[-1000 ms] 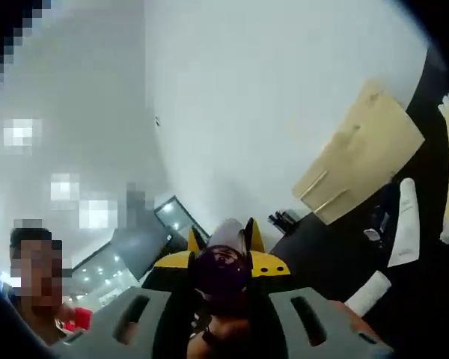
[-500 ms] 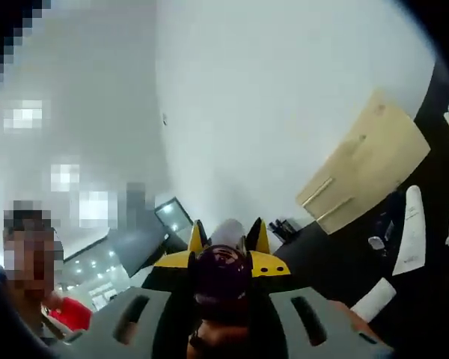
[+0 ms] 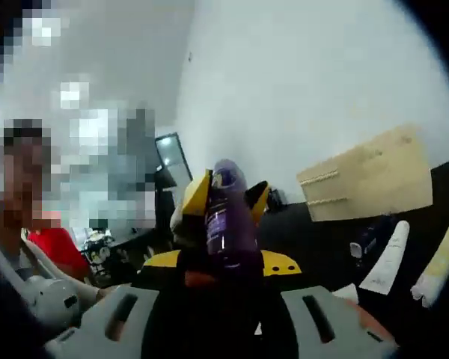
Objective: Open the drawer, pick up the cosmetic bottles from the table one by one, place them into the drawer, release the gripper, close the drawer, and move the gripper away
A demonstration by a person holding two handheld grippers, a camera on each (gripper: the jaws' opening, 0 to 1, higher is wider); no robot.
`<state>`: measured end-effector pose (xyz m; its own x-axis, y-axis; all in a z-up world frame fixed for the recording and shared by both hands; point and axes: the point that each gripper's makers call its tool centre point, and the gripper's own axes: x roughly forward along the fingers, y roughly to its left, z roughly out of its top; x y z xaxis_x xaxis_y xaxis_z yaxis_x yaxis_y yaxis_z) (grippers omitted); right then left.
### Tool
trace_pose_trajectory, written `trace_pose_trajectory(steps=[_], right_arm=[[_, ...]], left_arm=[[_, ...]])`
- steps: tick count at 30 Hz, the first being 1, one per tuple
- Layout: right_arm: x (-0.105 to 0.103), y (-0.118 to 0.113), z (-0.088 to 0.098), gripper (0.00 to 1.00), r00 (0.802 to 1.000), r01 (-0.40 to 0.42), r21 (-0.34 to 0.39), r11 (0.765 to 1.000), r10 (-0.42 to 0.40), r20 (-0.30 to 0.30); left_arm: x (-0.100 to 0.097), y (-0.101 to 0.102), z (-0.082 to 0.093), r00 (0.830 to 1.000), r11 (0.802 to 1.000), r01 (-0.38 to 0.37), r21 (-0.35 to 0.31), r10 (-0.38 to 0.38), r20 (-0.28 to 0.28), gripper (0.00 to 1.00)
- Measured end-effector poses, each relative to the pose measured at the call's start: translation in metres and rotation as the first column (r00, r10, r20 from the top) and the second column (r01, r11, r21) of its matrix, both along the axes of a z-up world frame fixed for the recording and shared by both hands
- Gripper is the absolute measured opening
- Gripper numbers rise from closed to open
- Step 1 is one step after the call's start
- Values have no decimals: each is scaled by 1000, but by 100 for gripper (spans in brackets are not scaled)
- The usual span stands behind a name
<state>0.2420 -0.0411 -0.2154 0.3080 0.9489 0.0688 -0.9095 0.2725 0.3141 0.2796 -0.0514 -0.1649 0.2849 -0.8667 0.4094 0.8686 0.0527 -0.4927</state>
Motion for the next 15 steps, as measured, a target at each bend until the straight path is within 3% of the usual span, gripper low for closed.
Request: trace_pose_trajectory(steps=[3,6,7,9,15], right_arm=[[-4,-17,0,35,997,-8,-87,996,14,70],[-12,-35,23,34,995,-75,-36,997,77,65],[-11,-40,27,34,995,-74,-31,997,76,68],[-3,-54,47,31,990,-28,-10,1000,29,137],[-7,-53,64,33,982,-85,-72,994,96,163]], left_arm=[[-1,-2,-7,996,993,-55,103,47,77,22],[-9,-8,-16,992,983,-41,181,18,125,22],[-11,-11,-18,989,980,-34,198,5,145,22],[-19,-16,-21,986,977,0,215,-36,165,22],[-56,-31,-33,947,944,118,307,-200,251,22]])
